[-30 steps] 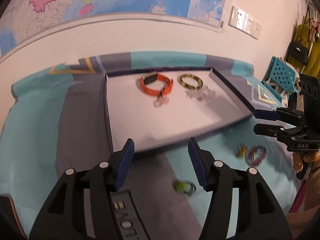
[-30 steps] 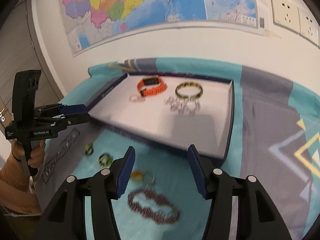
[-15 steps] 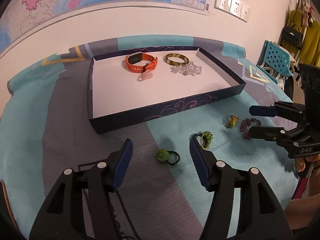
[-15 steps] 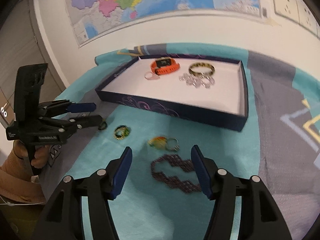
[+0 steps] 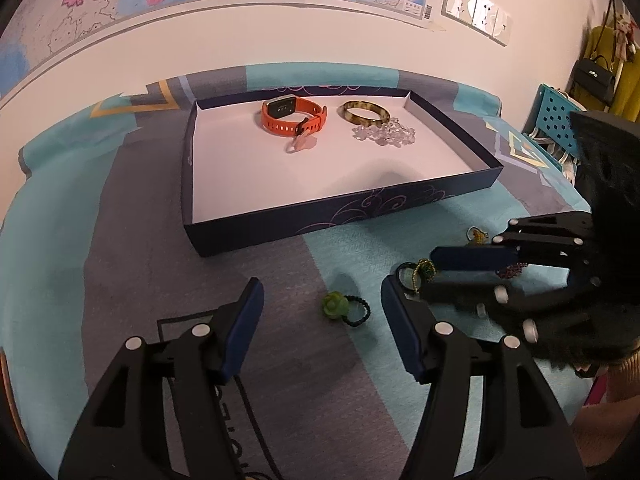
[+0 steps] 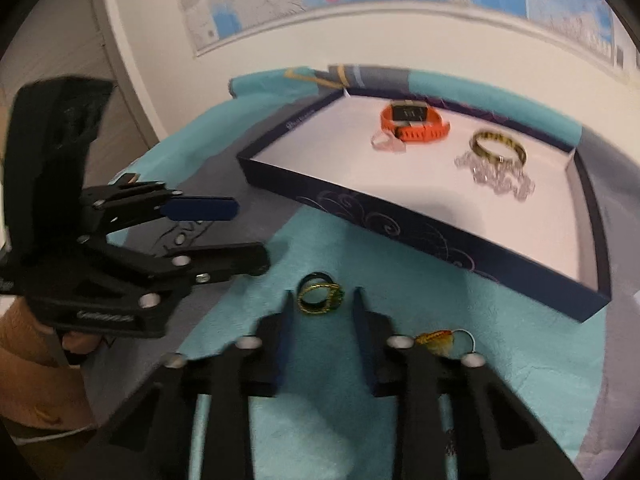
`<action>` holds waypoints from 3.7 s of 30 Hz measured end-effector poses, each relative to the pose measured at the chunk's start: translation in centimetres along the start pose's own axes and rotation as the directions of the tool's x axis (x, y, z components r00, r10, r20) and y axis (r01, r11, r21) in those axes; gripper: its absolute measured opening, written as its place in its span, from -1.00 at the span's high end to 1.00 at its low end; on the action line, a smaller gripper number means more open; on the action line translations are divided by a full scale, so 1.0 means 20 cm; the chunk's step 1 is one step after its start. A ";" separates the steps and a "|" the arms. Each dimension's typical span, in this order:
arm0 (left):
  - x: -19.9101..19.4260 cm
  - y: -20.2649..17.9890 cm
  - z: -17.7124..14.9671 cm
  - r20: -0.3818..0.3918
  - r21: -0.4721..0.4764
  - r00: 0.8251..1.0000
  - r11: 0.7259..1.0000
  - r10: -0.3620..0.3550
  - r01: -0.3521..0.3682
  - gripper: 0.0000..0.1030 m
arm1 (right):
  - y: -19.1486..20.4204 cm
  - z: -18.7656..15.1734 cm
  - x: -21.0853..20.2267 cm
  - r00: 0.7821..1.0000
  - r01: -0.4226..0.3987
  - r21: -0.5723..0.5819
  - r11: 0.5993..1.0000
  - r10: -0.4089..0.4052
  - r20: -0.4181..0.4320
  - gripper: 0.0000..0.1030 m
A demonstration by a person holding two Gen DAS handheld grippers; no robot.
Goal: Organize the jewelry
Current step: 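Close the left tool on the black ring while the right tool moves to the dark beaded bracelet, then grasp the dark beaded bracelet with the right tool and lift it, then carry the beaded bracelet and black ring over the box with both tools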
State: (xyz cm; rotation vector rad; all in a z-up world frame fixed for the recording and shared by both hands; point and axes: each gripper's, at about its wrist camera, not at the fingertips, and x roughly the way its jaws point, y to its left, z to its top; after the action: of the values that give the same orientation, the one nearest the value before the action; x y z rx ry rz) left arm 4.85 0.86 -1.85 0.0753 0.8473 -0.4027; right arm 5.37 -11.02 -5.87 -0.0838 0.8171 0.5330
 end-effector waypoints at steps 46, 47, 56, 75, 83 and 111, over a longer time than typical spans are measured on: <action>0.11 -0.25 0.02 -0.065 0.167 0.993 0.980 -0.098 0.108 0.57 | -0.26 -0.25 -0.27 0.985 0.163 0.145 0.976 -0.169 0.023 -0.30; 0.11 -0.25 0.02 -0.065 0.166 0.993 0.980 -0.099 0.108 0.57 | -0.25 -0.25 -0.26 0.985 0.164 0.139 0.977 -0.168 0.023 -0.30; 0.09 -0.23 0.01 -0.060 0.136 0.993 0.984 -0.105 0.112 0.57 | -0.22 -0.25 -0.25 0.974 0.222 0.104 0.969 -0.225 0.011 0.19; 0.04 -0.20 0.01 -0.029 0.102 0.992 0.987 -0.121 0.123 0.57 | -0.28 -0.24 -0.36 0.988 0.109 0.197 0.974 -0.128 0.082 0.94; 0.00 -0.18 0.03 -0.007 0.093 0.993 0.988 -0.121 0.121 0.57 | -0.30 -0.18 -0.46 0.981 0.084 0.217 0.973 -0.119 0.152 0.94; -0.08 -0.15 0.21 0.084 0.121 0.993 0.990 -0.084 0.074 0.57 | -0.30 0.12 -0.55 0.958 0.091 0.137 0.986 -0.124 0.260 0.94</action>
State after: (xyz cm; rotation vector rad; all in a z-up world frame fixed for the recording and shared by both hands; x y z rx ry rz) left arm 5.86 -2.30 2.36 0.1318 0.7399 -0.5269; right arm 3.65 -20.17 2.90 0.0575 0.5751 0.3790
